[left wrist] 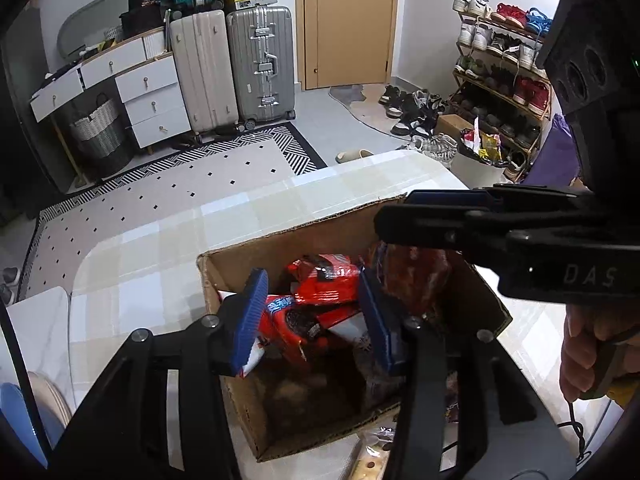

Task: Organize snacks
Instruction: 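Open both tools to drop the snacks into the box, then move both tools back toward the cracker pack and purple bag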

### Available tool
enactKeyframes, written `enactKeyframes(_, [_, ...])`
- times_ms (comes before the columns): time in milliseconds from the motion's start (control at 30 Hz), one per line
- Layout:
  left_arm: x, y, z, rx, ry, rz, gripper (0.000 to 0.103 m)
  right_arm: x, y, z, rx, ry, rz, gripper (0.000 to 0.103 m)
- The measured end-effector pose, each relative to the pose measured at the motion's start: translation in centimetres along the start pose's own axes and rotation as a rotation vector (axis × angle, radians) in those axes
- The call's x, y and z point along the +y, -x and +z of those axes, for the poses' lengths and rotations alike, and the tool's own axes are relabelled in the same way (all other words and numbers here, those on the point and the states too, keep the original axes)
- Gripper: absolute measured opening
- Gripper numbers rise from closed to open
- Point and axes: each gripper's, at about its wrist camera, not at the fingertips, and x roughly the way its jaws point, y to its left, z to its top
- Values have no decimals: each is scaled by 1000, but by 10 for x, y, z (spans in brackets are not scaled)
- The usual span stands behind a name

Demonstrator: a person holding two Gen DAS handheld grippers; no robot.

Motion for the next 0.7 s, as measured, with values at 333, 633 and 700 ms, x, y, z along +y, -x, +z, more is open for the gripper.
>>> enactKeyframes(333, [-7, 50, -10, -42, 11, 13, 58, 15, 43, -4, -64, 2, 19, 40])
enactKeyframes(633, [-17, 143, -25, -136, 48, 21, 70, 60, 115, -20, -130, 62, 32, 52])
enactKeyframes(700, [-20, 164, -31, -156, 55, 20, 71, 76, 133, -25, -148, 96, 29, 61])
